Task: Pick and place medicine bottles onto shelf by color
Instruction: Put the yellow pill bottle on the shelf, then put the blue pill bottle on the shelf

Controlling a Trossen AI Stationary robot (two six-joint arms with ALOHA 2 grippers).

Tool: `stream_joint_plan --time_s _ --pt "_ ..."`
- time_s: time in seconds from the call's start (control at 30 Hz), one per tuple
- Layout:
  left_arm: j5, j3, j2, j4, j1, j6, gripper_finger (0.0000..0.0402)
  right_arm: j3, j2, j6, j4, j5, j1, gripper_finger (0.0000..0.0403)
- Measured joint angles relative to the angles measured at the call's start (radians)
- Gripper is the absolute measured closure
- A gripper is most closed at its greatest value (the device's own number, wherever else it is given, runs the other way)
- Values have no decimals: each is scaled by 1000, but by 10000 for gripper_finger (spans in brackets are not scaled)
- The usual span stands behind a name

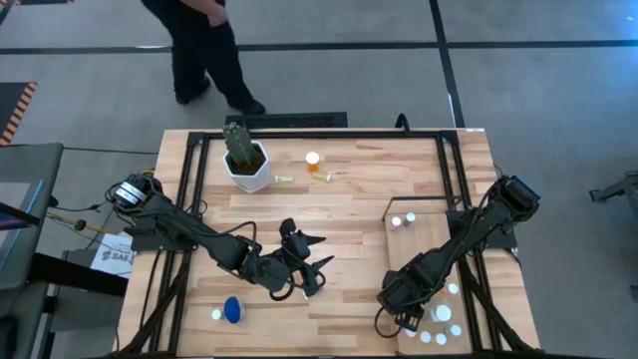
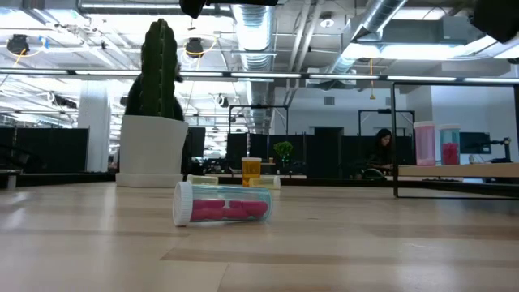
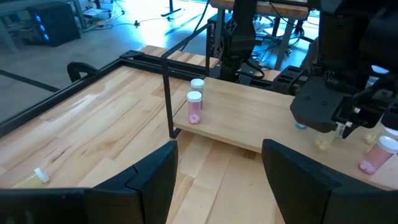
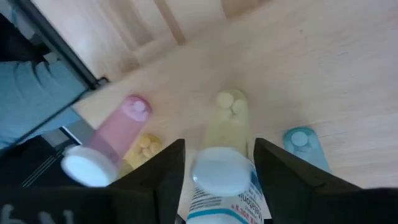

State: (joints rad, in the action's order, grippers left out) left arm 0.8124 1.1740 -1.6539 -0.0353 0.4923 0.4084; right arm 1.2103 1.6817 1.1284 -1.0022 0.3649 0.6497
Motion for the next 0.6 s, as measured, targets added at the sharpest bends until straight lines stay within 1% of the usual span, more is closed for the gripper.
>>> stream_joint_plan --time_s 0.23,0.33,0.43,0.6 --pt "-1 0 0 0 0 6 180 91 -1 -92 -69 -8 -24 185" --pt "-26 0 0 0 0 19 180 141 -1 -148 -123 -45 -41 188" --pt "-71 0 0 0 0 38 180 192 -1 -209 -186 -105 -60 191" --pt "-202 0 0 13 0 116 180 242 -1 -328 -219 -225 -90 195"
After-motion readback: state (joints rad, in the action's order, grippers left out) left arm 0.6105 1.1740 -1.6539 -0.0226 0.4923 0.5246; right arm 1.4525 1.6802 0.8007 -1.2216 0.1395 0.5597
